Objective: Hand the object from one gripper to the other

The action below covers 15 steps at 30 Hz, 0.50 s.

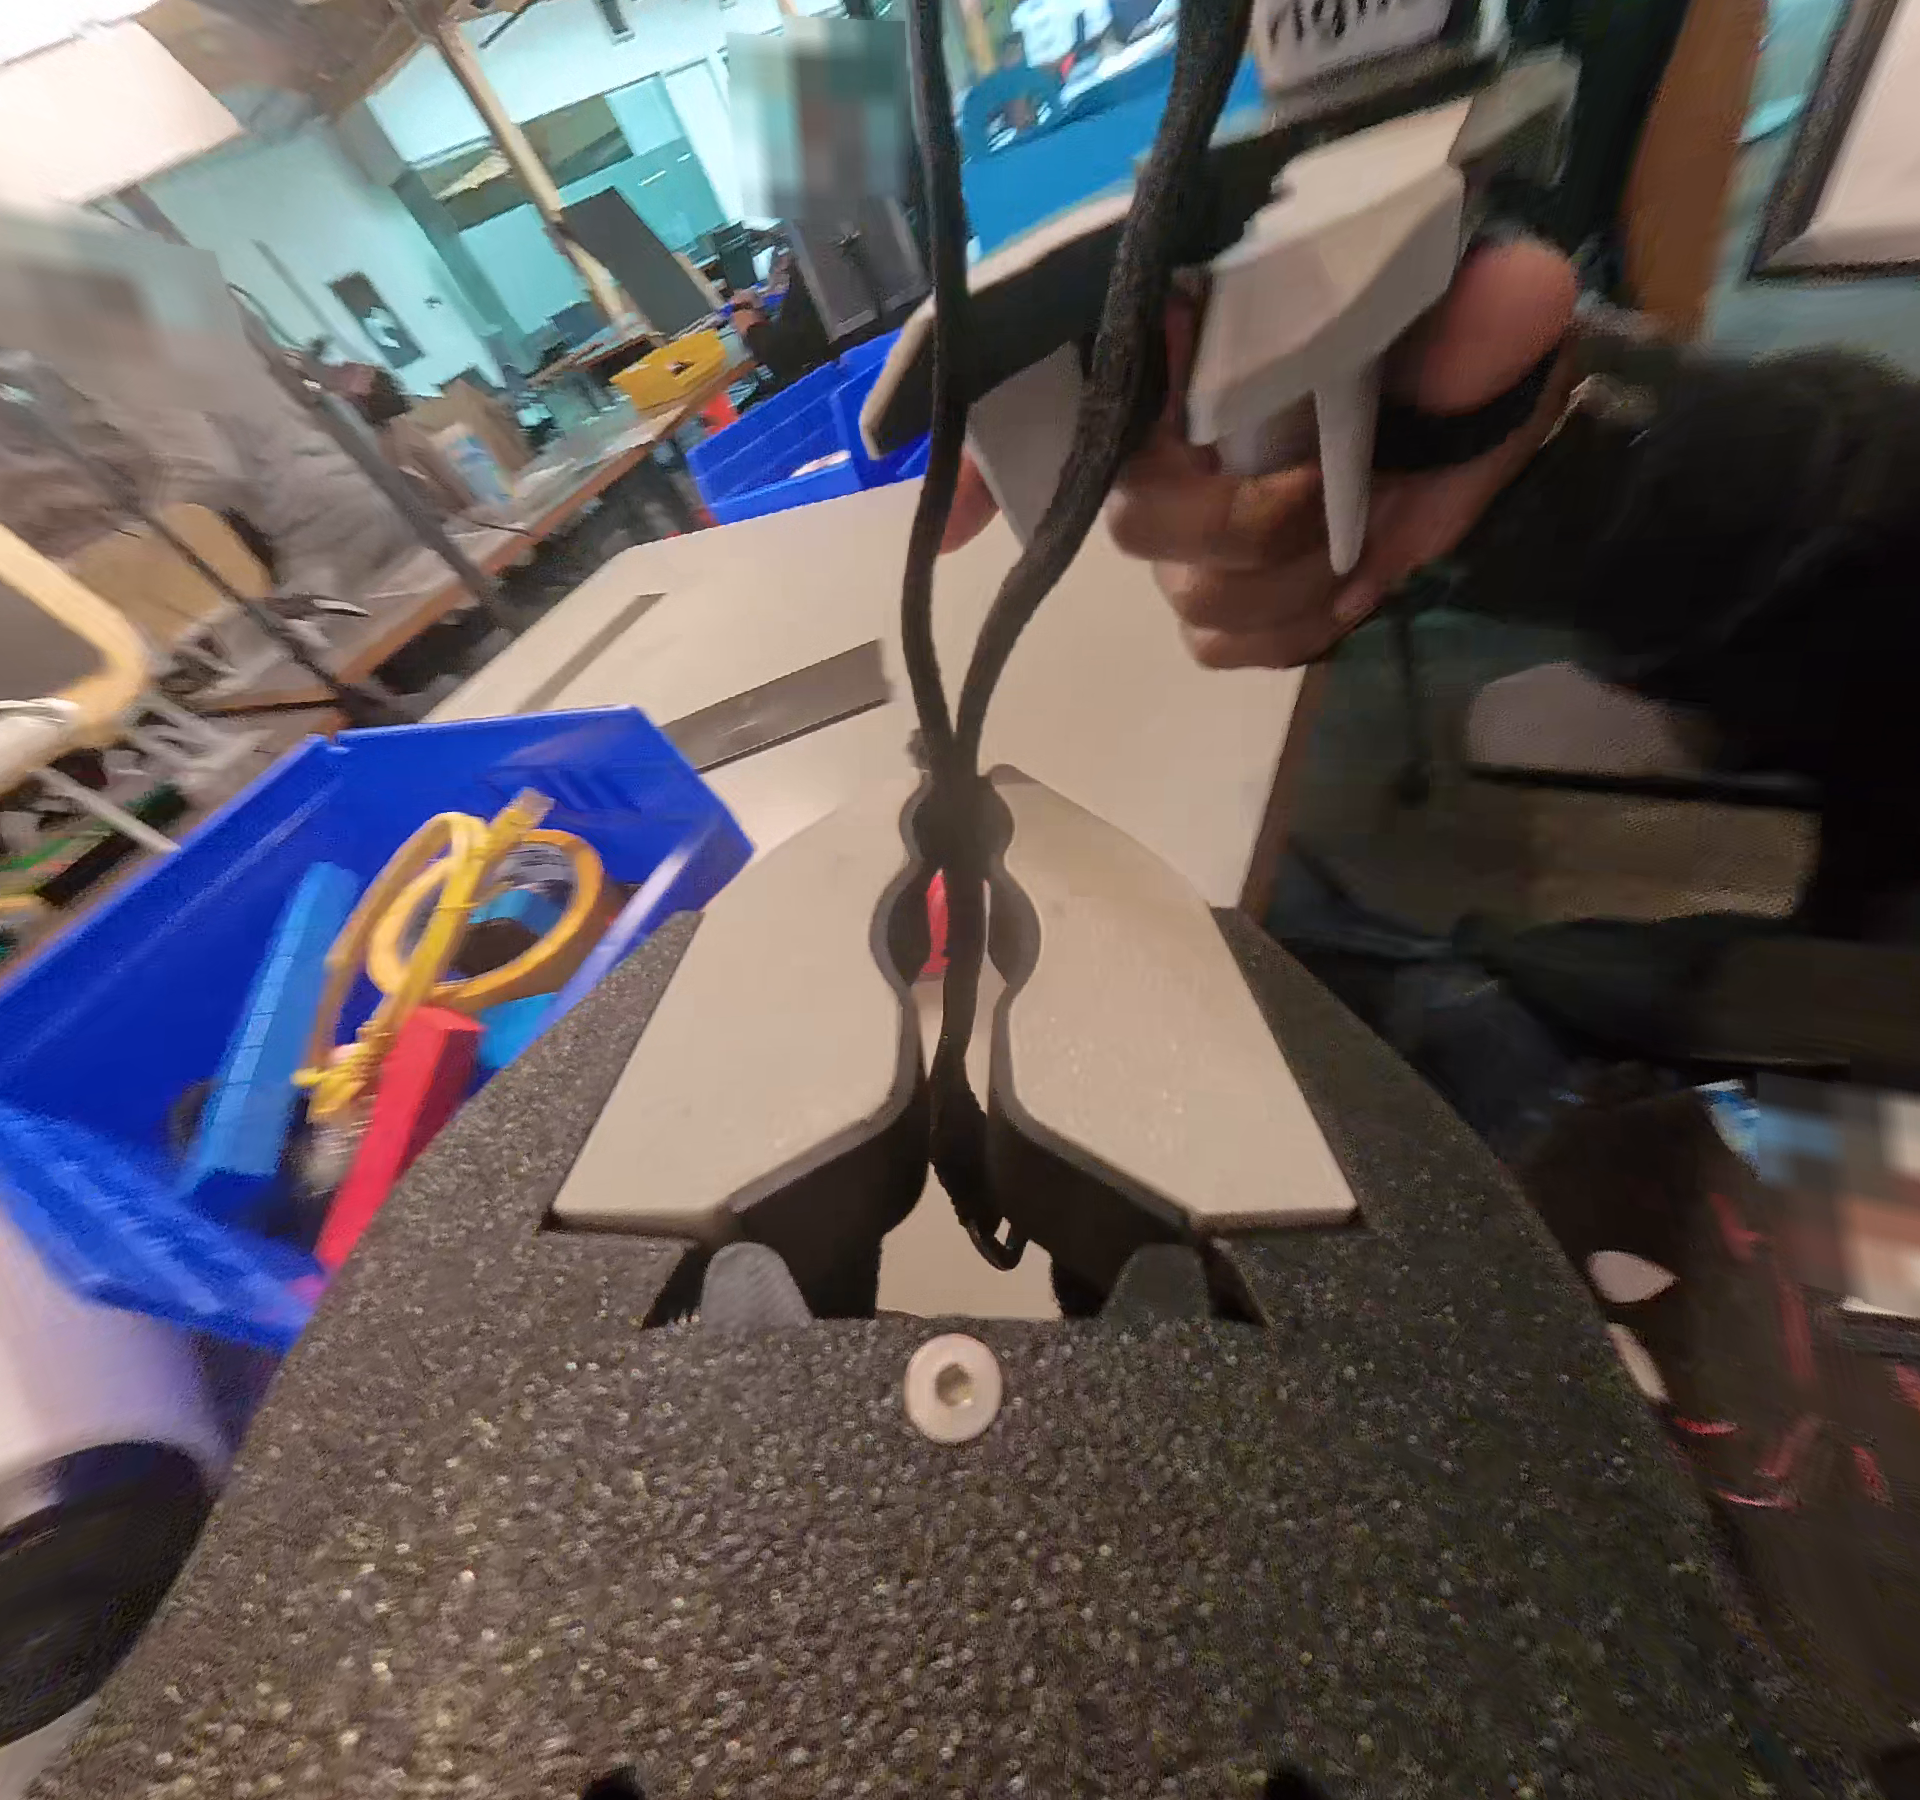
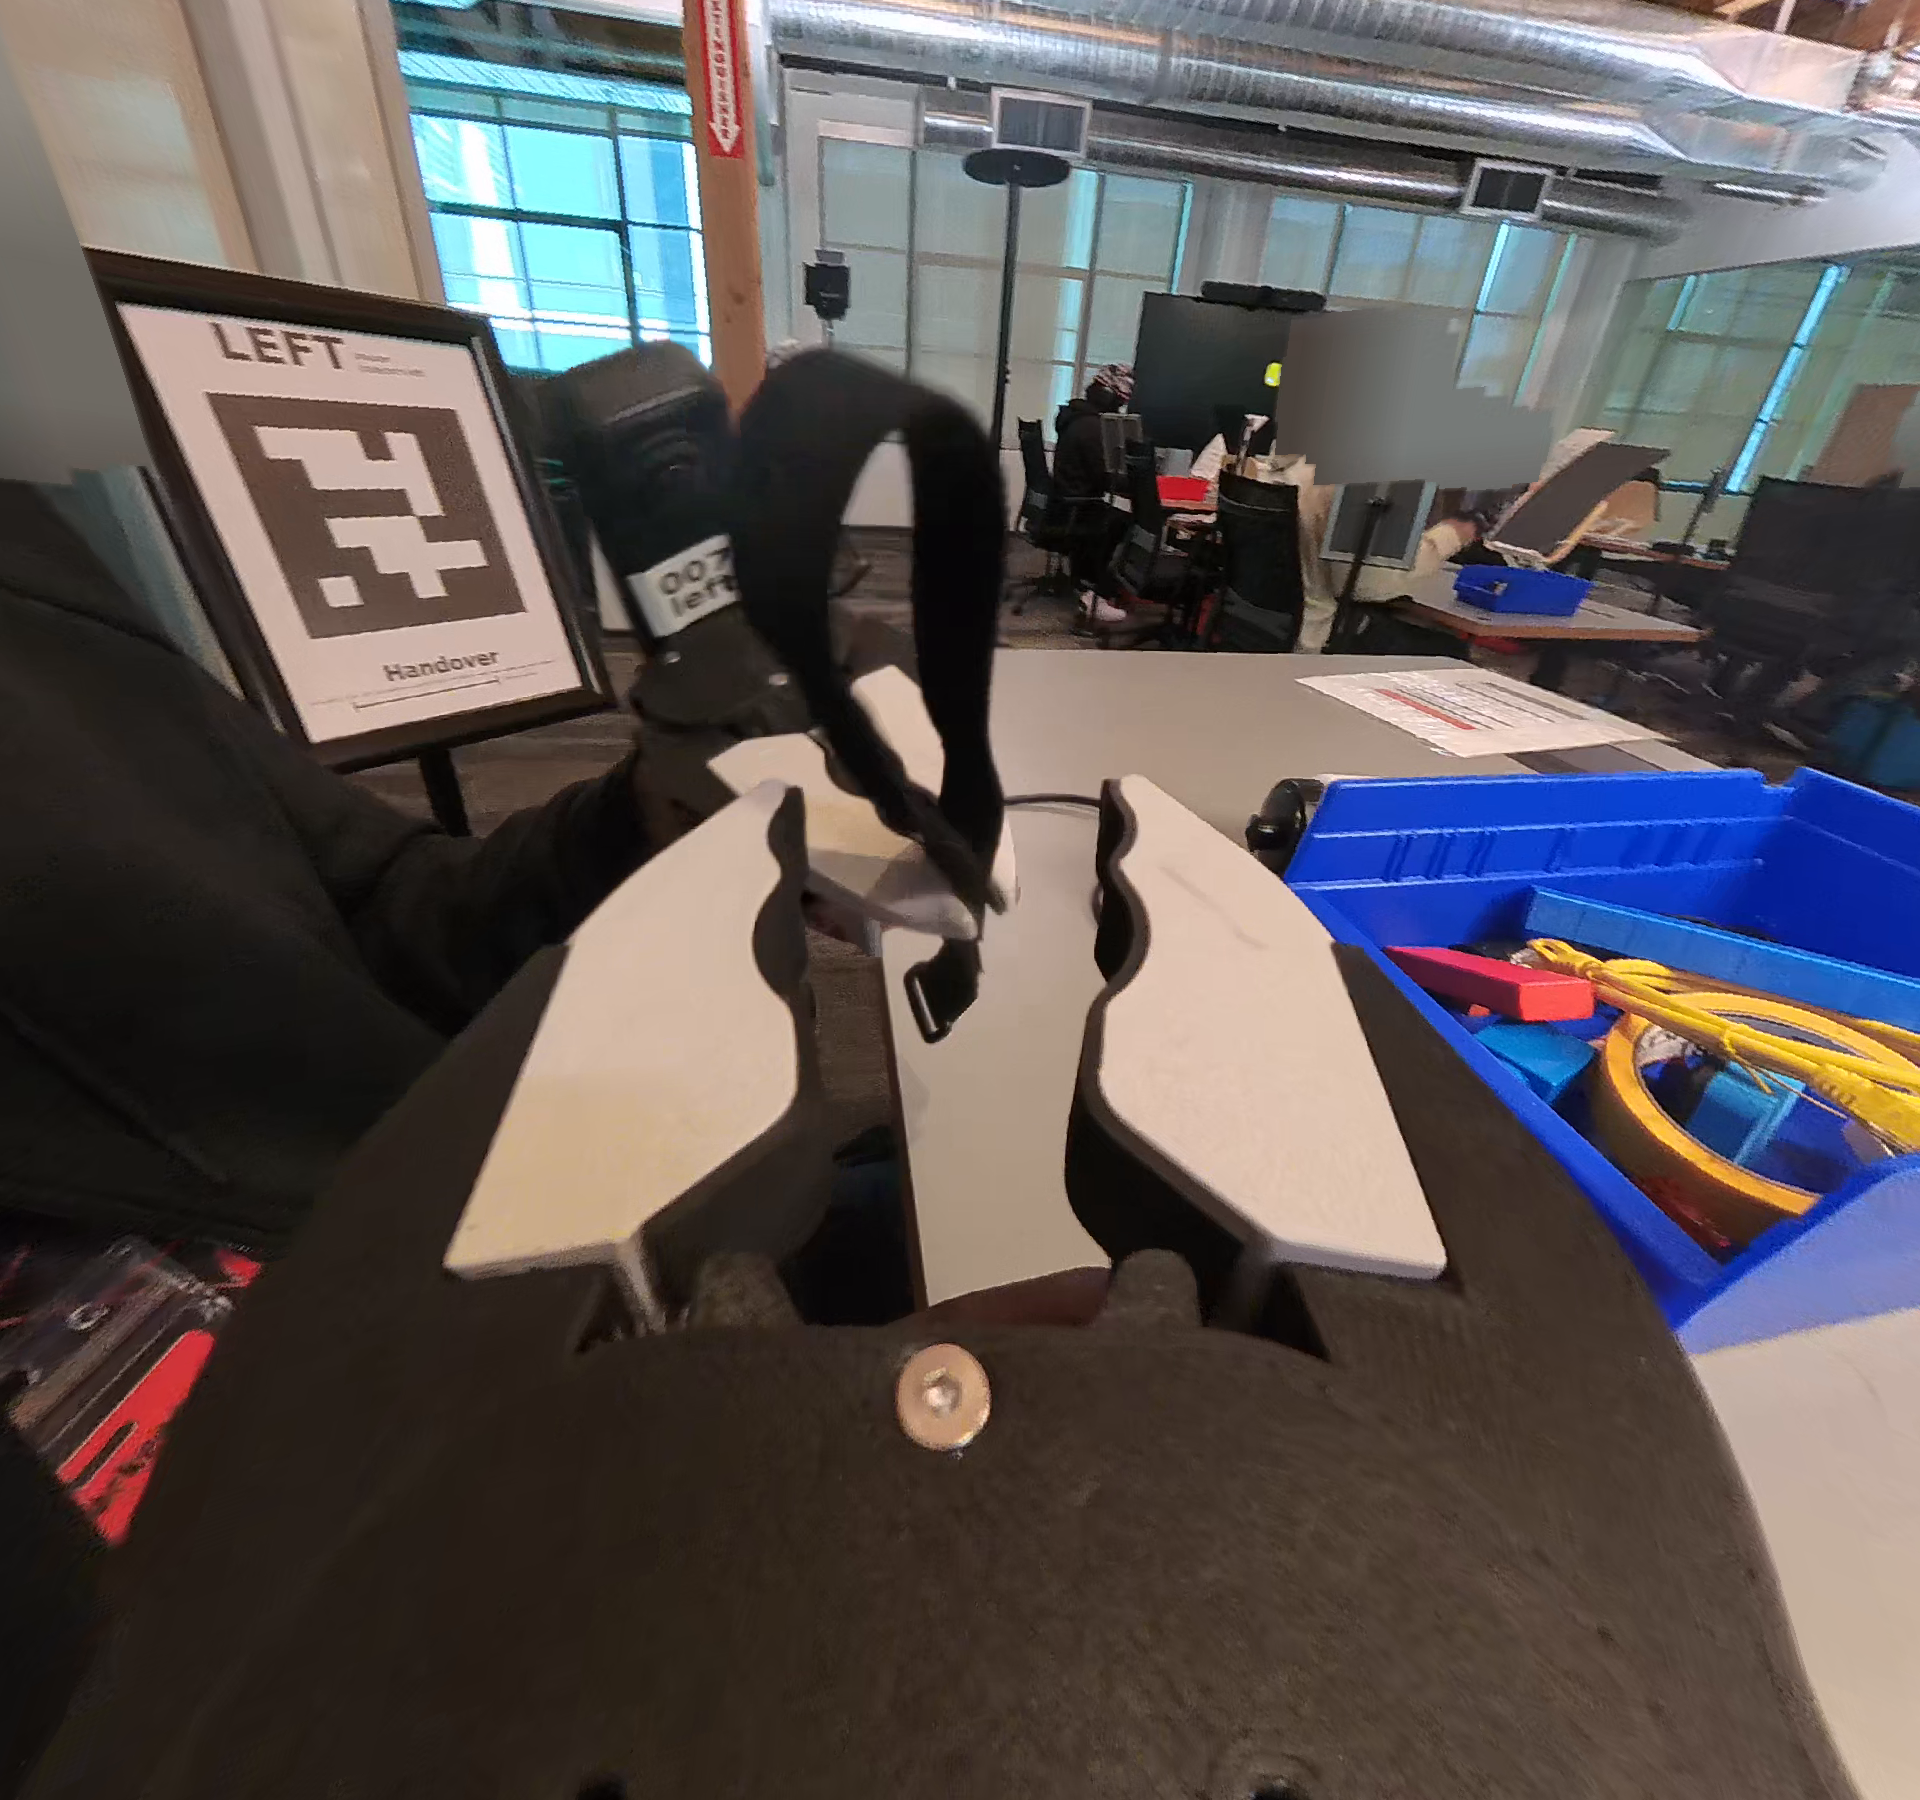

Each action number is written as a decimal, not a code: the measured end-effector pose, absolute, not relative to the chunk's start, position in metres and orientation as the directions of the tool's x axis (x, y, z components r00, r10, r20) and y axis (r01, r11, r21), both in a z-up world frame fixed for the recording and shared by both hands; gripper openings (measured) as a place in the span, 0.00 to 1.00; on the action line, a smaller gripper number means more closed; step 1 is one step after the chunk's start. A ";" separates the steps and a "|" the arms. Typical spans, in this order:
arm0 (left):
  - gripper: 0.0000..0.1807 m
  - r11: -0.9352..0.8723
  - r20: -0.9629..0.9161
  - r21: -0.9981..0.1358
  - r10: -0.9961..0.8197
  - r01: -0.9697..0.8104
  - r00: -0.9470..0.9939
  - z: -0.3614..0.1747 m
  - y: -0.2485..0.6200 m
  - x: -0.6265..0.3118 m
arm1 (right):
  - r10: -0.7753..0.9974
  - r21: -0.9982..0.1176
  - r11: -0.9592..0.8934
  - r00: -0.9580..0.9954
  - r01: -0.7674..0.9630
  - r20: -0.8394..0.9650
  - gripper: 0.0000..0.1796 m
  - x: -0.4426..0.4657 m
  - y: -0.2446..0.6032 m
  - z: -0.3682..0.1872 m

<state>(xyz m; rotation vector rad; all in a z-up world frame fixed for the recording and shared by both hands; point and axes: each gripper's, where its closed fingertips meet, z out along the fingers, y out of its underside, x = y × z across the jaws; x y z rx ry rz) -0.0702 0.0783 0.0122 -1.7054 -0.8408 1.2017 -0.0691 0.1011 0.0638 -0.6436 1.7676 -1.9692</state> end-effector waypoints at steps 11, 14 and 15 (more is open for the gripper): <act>0.04 0.106 0.103 -0.994 0.708 0.039 0.699 0.029 0.114 -0.046 | -0.707 -0.995 -0.015 -0.704 0.104 -0.063 0.27 -0.057 0.098 0.046; 0.03 0.164 0.156 -0.984 0.631 0.066 0.760 0.027 0.122 -0.043 | -0.753 -0.989 0.013 -0.649 0.147 -0.107 0.25 -0.047 0.099 0.043; 0.03 0.177 0.172 -0.981 0.604 0.080 0.778 0.026 0.124 -0.041 | -0.762 -0.987 0.022 -0.637 0.159 -0.120 0.25 -0.046 0.098 0.043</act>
